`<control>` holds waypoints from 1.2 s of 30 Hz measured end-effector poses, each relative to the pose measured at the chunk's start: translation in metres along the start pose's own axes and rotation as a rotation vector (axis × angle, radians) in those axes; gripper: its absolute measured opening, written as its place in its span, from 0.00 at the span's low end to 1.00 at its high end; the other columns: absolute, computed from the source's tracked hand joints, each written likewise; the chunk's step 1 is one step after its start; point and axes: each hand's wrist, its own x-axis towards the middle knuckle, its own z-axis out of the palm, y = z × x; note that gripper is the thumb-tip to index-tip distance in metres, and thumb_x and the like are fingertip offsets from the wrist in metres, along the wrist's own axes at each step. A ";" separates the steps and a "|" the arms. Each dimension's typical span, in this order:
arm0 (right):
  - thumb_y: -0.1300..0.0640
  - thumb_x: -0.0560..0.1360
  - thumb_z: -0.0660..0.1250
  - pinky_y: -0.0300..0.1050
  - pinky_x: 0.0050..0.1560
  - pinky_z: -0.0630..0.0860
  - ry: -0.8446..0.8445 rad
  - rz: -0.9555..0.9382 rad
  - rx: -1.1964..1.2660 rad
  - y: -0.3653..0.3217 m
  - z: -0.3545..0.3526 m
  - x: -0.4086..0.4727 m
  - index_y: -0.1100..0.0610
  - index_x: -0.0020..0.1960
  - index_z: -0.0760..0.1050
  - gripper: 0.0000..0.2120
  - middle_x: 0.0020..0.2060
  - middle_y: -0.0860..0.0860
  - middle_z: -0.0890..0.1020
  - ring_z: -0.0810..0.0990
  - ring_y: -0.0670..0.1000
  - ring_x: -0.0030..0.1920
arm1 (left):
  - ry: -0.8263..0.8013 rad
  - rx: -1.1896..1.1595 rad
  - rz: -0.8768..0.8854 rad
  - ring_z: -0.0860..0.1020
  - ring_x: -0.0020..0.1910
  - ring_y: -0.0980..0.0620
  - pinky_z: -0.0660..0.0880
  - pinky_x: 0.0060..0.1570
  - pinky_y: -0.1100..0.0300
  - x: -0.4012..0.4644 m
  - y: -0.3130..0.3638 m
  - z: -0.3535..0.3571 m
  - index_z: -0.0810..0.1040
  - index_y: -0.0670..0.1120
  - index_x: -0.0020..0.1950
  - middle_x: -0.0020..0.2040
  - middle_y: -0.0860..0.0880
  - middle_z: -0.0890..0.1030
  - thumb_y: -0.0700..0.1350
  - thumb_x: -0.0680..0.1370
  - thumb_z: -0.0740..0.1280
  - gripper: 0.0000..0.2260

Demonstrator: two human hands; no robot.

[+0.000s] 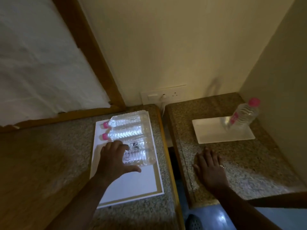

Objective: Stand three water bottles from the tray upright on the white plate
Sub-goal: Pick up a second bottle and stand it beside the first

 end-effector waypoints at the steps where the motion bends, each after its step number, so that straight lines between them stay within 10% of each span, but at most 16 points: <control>1: 0.38 0.81 0.42 0.72 0.67 0.63 0.012 -0.001 -0.012 -0.002 0.001 0.000 0.59 0.69 0.69 0.32 0.71 0.67 0.68 0.65 0.71 0.70 | 0.000 0.006 0.019 0.76 0.52 0.44 0.71 0.52 0.48 -0.008 -0.002 0.006 0.78 0.50 0.54 0.53 0.48 0.80 0.79 0.57 0.64 0.40; 20: 0.38 0.80 0.42 0.68 0.73 0.54 0.019 0.072 -0.109 -0.025 -0.007 -0.007 0.60 0.76 0.61 0.34 0.76 0.66 0.61 0.56 0.69 0.75 | -0.254 -0.318 -0.072 0.71 0.65 0.52 0.69 0.58 0.62 -0.066 -0.037 0.014 0.66 0.55 0.70 0.67 0.52 0.75 0.58 0.65 0.76 0.37; 29: 0.38 0.81 0.44 0.68 0.73 0.56 0.014 0.086 -0.081 -0.023 -0.002 -0.007 0.58 0.76 0.60 0.33 0.76 0.64 0.60 0.55 0.68 0.76 | -0.012 -0.443 0.091 0.77 0.52 0.57 0.73 0.47 0.66 -0.026 -0.010 -0.063 0.70 0.60 0.61 0.56 0.56 0.81 0.70 0.56 0.75 0.37; 36: 0.36 0.79 0.41 0.71 0.67 0.63 0.040 0.059 -0.022 -0.020 0.001 -0.007 0.61 0.72 0.67 0.36 0.72 0.67 0.66 0.63 0.71 0.72 | 0.103 -0.919 -0.114 0.77 0.53 0.63 0.73 0.46 0.72 -0.021 0.024 -0.036 0.74 0.61 0.56 0.54 0.59 0.80 0.56 0.59 0.82 0.29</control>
